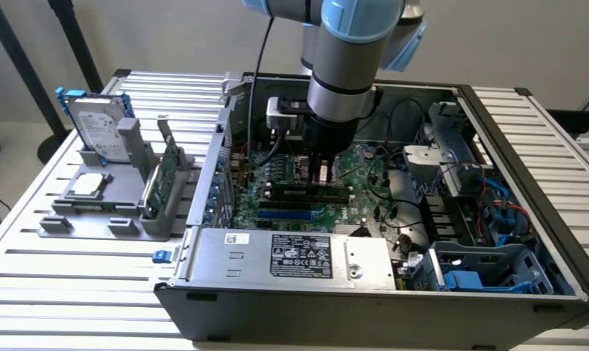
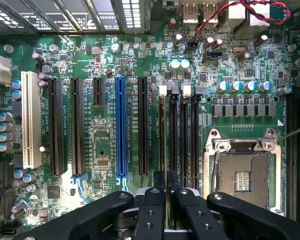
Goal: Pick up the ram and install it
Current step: 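Insert the ram into the slot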
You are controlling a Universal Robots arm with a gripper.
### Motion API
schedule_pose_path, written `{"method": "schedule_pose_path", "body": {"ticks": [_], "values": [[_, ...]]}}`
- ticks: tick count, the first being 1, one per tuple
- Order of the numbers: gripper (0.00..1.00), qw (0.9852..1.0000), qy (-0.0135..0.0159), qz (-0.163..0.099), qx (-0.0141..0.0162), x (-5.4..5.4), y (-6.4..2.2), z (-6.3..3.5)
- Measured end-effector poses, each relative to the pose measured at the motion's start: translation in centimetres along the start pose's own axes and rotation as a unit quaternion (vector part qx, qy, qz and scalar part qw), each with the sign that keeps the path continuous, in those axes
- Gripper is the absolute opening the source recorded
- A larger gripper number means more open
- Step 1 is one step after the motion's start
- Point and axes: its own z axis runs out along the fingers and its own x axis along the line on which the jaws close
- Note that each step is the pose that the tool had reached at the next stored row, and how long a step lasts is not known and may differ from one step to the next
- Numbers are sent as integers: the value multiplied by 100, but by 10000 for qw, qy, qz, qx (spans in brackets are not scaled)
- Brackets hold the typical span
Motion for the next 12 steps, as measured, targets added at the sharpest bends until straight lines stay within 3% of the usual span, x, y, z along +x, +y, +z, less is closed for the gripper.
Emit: {"method": "schedule_pose_path", "body": {"ticks": [1,2,12], "values": [[15,10000,-1,0,0,0,0,1],[22,10000,-2,-1,0,0,0,0],[22,10000,-34,-19,-2,-4,11,-149]]}}
